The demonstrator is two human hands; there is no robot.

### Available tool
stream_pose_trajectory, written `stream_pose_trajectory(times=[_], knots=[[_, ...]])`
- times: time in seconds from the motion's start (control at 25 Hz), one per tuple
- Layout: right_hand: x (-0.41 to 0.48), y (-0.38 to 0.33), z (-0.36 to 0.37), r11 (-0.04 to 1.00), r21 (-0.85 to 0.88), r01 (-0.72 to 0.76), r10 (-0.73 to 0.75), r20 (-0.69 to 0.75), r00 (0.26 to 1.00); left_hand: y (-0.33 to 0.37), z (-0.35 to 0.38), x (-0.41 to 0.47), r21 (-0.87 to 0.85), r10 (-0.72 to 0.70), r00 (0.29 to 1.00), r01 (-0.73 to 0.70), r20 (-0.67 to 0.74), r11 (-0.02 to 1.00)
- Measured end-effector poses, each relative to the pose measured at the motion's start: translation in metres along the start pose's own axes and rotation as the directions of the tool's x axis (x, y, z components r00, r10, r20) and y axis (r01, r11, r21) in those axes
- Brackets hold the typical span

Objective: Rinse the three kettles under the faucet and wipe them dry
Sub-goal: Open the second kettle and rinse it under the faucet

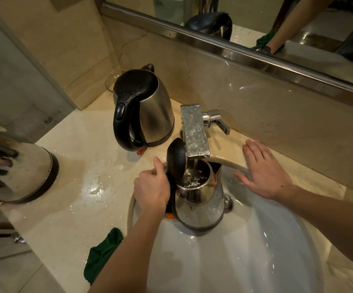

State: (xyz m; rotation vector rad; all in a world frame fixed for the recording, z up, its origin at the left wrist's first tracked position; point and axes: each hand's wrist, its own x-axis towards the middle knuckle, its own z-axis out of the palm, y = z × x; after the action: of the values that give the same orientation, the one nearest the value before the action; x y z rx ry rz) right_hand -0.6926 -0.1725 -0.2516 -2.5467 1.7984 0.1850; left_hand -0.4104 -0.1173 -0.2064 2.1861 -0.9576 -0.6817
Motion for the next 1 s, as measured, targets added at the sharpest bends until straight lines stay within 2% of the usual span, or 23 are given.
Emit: stream_pose_trajectory(times=[1.0], knots=[[-0.0003,0.0000,-0.0005,1.000,0.013,-0.001,0.001,0.002,1.000,-0.0048,0.0036,0.0032,-0.007,-0.006,1.000,0.006,-0.001,1.000]])
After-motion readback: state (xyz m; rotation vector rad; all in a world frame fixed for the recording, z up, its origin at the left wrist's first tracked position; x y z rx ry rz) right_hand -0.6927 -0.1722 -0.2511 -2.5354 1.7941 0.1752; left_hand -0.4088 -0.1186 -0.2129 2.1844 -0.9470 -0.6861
